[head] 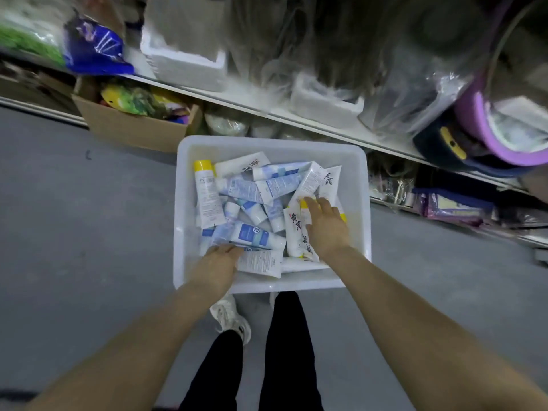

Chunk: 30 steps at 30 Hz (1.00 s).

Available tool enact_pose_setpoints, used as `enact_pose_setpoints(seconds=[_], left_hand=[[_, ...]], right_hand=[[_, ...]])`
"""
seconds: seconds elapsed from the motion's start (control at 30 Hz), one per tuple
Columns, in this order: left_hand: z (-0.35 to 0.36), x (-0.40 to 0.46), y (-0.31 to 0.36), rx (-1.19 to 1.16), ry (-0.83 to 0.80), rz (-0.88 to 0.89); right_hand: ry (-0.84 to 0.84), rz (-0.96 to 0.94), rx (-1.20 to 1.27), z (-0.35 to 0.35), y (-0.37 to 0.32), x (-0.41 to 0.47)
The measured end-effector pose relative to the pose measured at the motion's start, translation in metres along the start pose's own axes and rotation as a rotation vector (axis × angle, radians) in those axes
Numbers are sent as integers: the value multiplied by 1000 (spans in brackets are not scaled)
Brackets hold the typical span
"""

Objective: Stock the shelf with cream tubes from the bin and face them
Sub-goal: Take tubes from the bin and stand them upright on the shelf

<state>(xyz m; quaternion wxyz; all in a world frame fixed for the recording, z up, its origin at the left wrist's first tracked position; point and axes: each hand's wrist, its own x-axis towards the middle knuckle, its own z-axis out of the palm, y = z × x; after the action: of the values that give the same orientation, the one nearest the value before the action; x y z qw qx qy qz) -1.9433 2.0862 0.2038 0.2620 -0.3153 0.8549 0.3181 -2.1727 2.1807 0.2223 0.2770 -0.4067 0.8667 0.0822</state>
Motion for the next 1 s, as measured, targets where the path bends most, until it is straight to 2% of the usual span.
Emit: enact_pose_setpoints(seconds=[0.23,0.4,0.53,0.6,0.7,0.9,1.0], left_hand=[[18,24,-2,76,-126,11],[12,29,5,136,-107,-23],[3,20,7,90,-148,-89],[-7,10,8,52,-145,-136],[-24,-8,11,-12,-95,-162],[-87,-46,30,-182,113,-167],[-132,-69,47,-185,233,-138]], right_hand=[[-38,-68,-160,16,-2,32],[-30,-138,-275,8,-2,41],[-168,-79,-183,1,-7,36],[-253,-60,-219,-7,-8,26],[-297,10,-275,-26,-7,4],[-214,125,-228,-105,-11,-42],[-251,70,-214,-159,-17,-66]])
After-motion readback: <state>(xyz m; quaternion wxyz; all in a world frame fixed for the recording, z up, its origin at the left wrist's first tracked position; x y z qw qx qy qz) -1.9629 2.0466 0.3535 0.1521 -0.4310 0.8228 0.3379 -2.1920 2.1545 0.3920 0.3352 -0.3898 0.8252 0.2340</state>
